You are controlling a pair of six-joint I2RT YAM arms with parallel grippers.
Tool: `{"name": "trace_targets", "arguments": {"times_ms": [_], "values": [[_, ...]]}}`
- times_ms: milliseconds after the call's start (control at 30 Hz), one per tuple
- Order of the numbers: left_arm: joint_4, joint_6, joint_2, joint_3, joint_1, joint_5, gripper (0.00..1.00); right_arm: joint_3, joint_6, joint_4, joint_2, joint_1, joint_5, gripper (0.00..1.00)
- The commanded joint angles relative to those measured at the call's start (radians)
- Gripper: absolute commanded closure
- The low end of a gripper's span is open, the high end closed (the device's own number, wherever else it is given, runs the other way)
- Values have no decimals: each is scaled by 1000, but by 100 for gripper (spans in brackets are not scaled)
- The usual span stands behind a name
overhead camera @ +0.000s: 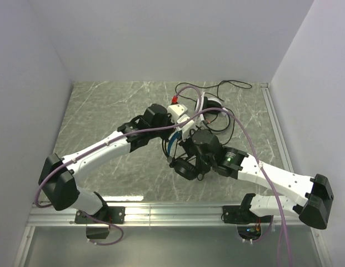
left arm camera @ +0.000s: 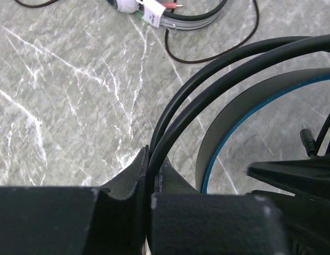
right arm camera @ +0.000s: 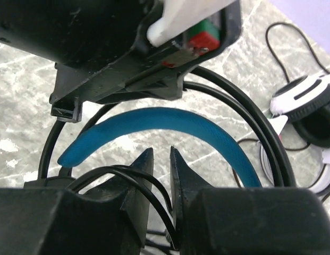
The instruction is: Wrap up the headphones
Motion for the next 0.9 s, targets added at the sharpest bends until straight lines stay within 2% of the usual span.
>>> {"name": "trace_targets", "arguments": {"times_ms": [0, 100, 267, 400, 733, 767, 800, 867], "values": [[0, 8, 12, 38, -6, -45, 100, 75, 77, -35, -16, -38, -7, 73], [-6, 10, 33, 48, -6, -47, 100, 69, 91, -38, -44, -47, -26, 71], [6, -12, 43, 56, 11, 2, 100, 38, 97, -18, -90, -47, -32, 72], [-11, -15, 60, 73, 16, 2, 100, -12, 98, 22, -146, -47, -35, 66], [-37, -21, 69, 103, 39, 38, 100, 31, 98, -90, -128, -52, -46, 61], [-41, -20, 66, 107, 39, 36, 100, 32, 97, -95, -124, -50, -34, 62], [-44, -21, 61, 110, 39, 38, 100, 34, 98, -99, -119, -52, -32, 75], [-47, -21, 55, 110, 39, 39, 100, 29, 123, -98, -111, -56, -32, 85]]}}
